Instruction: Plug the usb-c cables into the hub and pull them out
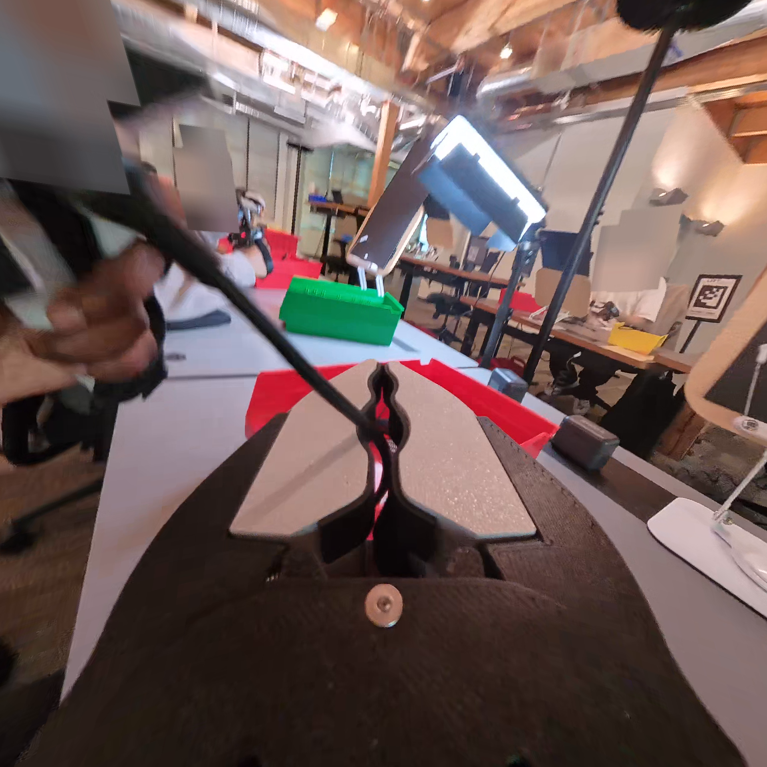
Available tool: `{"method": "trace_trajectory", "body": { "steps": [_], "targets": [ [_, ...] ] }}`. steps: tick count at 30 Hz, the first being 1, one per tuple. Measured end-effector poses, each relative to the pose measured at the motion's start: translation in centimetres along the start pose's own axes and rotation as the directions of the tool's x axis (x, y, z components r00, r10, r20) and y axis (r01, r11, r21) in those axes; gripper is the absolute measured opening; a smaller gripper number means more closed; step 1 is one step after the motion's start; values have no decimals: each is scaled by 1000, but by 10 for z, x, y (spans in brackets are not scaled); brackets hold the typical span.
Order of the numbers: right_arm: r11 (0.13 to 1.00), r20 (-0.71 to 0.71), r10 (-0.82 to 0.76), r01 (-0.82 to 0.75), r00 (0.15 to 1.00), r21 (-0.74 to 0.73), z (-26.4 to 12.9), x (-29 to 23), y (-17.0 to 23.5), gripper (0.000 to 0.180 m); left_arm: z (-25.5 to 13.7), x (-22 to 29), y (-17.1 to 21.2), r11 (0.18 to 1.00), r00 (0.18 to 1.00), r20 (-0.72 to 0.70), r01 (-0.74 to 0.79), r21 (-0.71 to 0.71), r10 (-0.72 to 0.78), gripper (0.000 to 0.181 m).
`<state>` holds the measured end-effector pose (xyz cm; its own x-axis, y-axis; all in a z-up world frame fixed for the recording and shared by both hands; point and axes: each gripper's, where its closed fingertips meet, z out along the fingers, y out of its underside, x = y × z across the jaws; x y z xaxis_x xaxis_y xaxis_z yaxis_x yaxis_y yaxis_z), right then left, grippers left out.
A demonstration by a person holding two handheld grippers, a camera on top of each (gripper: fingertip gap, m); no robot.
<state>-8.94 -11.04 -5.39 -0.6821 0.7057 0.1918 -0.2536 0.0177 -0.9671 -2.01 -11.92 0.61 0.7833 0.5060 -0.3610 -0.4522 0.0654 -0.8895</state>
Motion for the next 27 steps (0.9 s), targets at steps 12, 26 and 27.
{"method": "trace_trajectory", "body": {
  "steps": [12, 26, 27],
  "targets": [
    [995, -166, 9, 8, 986, 101, -27, 39, -32, 0, 9, 30, 190, 367, 997, -41, -64, -928, 70, 37],
    [998, -224, -6, 20, 975, 59, -28, 49, -20, 0, -24, 12, 195, 199, 985, 27, -7, -980, 168, 47],
    [998, -230, -1, 15, 973, 59, -28, 51, -19, 0, -27, 13, 202, 172, 990, 25, 0, -985, 142, 47]
  ]
}}
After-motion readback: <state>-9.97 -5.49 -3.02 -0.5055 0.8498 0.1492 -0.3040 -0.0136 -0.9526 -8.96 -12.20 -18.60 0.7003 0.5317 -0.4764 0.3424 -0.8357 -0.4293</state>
